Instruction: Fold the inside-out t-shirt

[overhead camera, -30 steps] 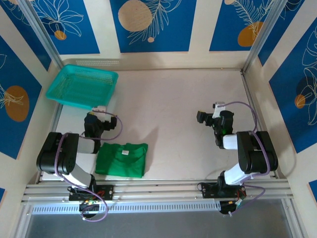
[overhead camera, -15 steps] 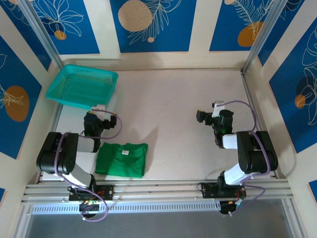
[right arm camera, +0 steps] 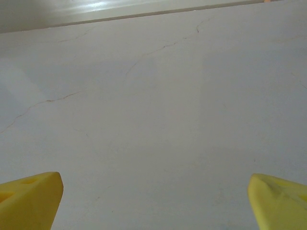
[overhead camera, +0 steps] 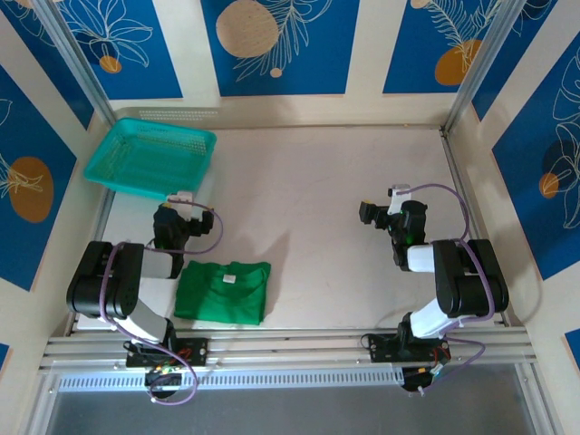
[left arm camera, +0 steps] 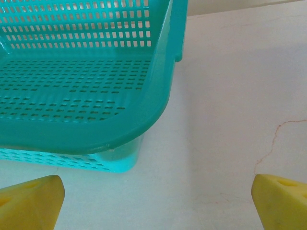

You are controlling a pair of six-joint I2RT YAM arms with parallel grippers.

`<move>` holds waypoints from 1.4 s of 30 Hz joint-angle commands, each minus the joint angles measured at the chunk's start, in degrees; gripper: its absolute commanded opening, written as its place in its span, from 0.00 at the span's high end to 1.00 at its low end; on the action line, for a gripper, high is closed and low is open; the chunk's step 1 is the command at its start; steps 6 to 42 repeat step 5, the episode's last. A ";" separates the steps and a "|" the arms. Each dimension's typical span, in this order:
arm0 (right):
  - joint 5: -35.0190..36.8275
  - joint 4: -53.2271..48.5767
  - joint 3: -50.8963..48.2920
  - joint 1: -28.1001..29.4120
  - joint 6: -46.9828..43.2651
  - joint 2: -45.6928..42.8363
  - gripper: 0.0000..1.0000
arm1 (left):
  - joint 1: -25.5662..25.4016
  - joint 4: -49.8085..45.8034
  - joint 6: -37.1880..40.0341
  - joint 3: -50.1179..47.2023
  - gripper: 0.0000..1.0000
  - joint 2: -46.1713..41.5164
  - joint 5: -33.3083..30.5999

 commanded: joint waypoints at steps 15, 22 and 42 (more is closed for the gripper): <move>0.13 0.23 0.87 -0.12 -1.18 -0.35 0.01 | 0.47 0.60 -0.85 0.21 0.01 -0.12 1.05; 0.13 0.23 0.87 -0.12 -1.18 -0.35 0.01 | 0.47 0.60 -0.85 0.21 0.01 -0.12 1.05; 0.13 0.23 0.87 -0.12 -1.18 -0.35 0.01 | 0.47 0.60 -0.85 0.21 0.01 -0.12 1.05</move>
